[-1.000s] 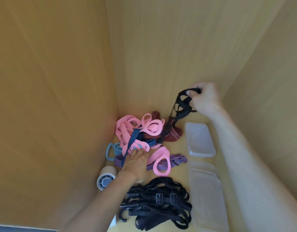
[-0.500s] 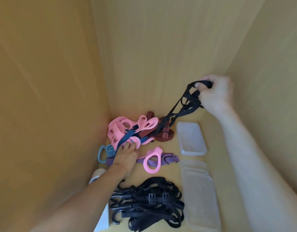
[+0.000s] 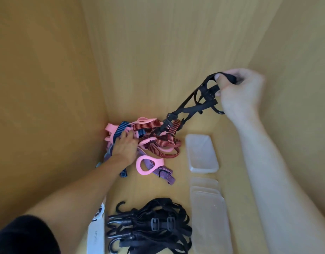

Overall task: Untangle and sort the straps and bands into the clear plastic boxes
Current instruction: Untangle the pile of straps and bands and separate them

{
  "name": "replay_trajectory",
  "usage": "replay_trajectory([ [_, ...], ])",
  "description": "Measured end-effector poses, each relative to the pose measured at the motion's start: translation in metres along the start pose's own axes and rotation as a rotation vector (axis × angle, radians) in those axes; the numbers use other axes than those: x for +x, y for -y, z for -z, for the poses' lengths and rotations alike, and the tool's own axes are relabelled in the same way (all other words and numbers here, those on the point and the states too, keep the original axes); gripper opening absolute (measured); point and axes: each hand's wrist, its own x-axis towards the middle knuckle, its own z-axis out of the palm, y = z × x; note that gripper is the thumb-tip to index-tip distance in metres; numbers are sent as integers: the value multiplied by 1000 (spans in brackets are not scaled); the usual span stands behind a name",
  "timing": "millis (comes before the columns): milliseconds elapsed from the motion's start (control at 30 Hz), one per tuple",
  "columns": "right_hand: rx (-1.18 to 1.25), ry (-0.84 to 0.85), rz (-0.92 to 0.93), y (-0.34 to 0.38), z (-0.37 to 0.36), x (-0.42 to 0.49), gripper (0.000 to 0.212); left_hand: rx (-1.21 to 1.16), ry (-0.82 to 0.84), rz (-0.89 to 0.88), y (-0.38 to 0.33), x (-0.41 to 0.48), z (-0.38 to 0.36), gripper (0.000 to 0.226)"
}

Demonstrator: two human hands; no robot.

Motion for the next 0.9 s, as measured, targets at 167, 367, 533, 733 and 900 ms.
replay_trajectory([
  [167,-24,58,-96,-15,-6,-8,20,-110,27,16,-8,-3,2,60],
  [367,0,92,-202,-25,-11,-19,22,-150,72,54,-31,-6,19,39],
  [533,37,102,-265,-36,-9,-29,19,-304,283,7,-42,1,20,43],
  [733,105,100,-277,-37,-2,-35,4,-738,236,-15,-55,9,5,15],
  [900,168,117,-254,-36,4,-40,4,-766,180,-18,-64,9,-5,5],
])
